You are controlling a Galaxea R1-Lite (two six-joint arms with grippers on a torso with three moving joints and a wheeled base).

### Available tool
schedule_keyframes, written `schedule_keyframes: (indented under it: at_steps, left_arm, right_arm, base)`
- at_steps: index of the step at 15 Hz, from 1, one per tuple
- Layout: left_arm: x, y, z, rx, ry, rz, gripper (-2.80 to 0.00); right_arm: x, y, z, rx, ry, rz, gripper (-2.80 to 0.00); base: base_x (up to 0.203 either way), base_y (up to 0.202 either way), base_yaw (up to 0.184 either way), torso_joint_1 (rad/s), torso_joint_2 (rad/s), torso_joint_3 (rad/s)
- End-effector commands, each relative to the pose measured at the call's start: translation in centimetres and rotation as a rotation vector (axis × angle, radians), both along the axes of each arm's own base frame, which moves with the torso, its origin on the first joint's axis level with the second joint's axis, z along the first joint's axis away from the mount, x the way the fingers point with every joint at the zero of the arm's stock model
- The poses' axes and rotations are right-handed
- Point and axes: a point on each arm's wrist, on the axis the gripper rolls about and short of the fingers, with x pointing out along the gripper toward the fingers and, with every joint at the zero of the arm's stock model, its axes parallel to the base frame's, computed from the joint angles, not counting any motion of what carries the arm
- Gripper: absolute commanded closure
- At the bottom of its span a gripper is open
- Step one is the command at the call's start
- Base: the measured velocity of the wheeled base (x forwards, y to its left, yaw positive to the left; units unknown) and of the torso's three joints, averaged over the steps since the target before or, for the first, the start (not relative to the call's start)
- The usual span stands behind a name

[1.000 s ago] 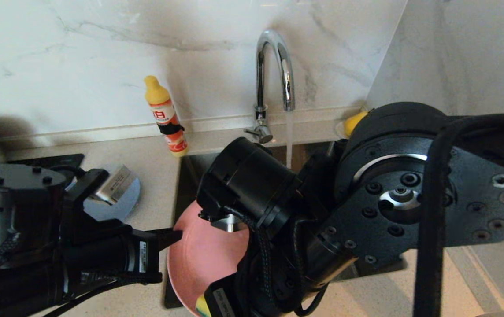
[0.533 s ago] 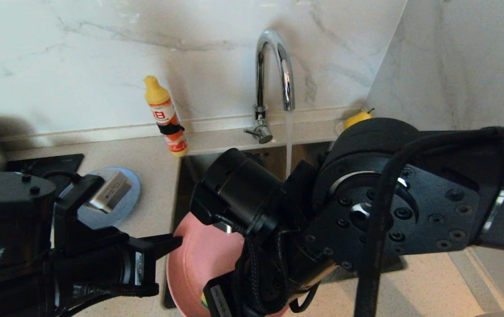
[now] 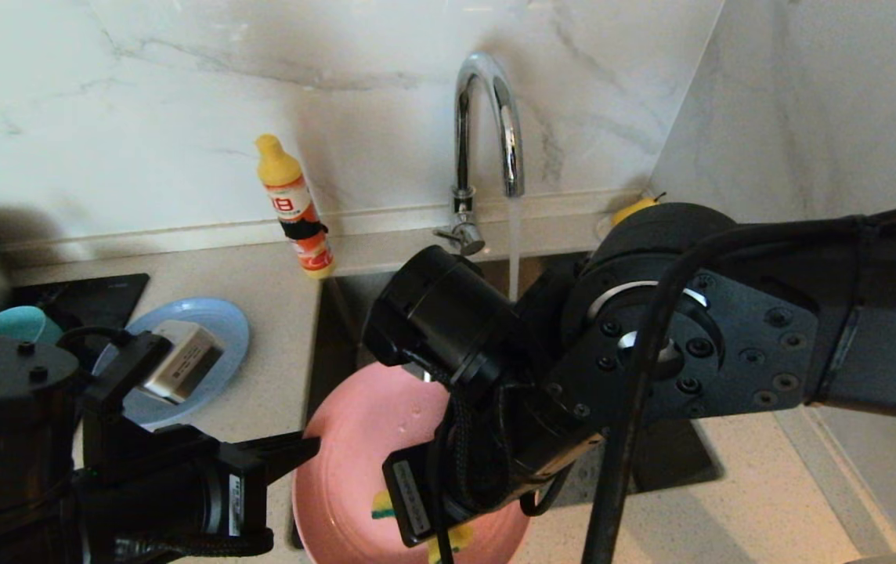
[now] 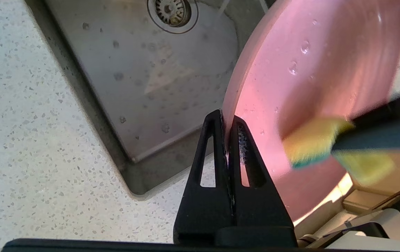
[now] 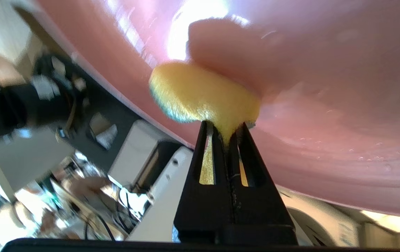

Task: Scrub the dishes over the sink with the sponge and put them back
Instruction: Wipe the plate

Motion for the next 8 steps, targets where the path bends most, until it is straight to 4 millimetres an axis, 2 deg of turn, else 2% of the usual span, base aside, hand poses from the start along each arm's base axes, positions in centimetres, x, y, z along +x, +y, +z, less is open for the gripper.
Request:
schedule_keyframes:
  at_steps: [1, 8]
  left_arm:
    - [-0.1, 0.1, 0.1, -0.006, -0.004, 0.001, 0.0]
    - [-0.4, 0.2, -0.3, 0.001, 0.003, -0.003, 0.0]
  right_arm:
    - [0.7, -0.3, 0.3, 0.024, -0.009, -0.052, 0.0]
    - [1.2, -2.6, 2.8, 0.058, -0.087, -0.127, 0.0]
  base:
    - [0.0, 0.0, 0.0, 0.0, 0.0, 0.0]
    - [0.0, 0.0, 0.0, 0.0, 0.0, 0.0]
